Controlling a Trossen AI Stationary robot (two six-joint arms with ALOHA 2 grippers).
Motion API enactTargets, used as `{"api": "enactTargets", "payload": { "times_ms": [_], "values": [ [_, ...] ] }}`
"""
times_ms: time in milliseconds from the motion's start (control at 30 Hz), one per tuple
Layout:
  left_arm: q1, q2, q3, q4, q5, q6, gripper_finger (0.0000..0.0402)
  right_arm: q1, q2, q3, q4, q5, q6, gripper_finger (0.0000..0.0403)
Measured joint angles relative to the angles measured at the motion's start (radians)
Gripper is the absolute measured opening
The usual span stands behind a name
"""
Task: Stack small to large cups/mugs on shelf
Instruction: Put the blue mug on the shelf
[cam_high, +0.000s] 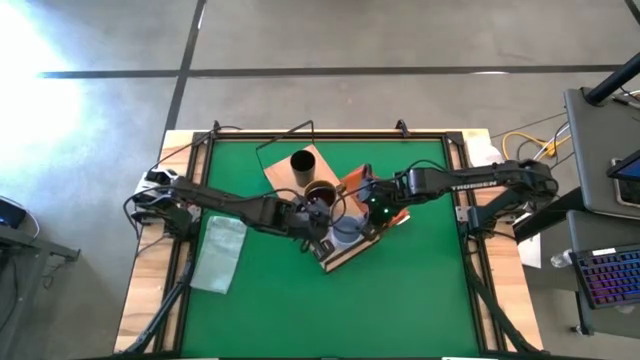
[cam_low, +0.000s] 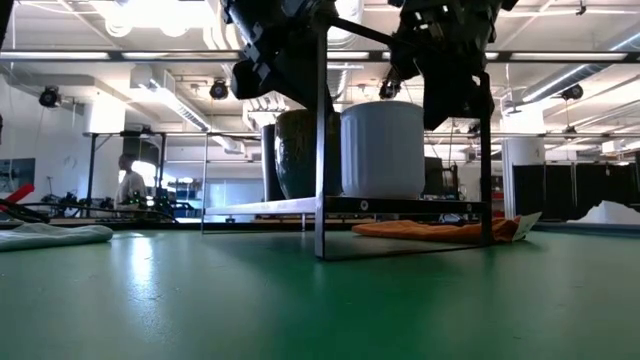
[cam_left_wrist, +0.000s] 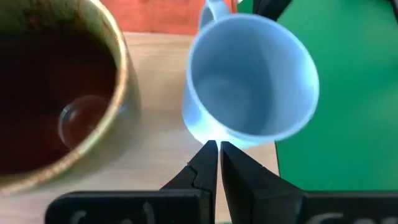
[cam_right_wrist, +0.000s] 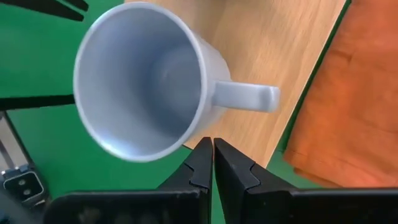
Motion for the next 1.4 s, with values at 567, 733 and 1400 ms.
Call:
{"api": "enactTargets", "payload": {
  "times_ms": [567,733,1400],
  "values": [
    [-0.052,-0.075,0.000,-0.021,-0.035,-0.048,0.0005,-0.009,-0.041,-0.001,0.004,0.077,-0.007,0.0008],
    [-0.052,-0.067,-0.001,-0.021,-0.036,-0.048,0.0005,-0.009,-0.012,-0.001,0.039,0.065,-0.008,0.0008],
    [-0.052,-0.066,-0.003,-0.022,-0.035,-0.040,0.0005,-0.008,0.008,-0.001,0.065,-0.015,-0.012,0.0008]
  ]
}}
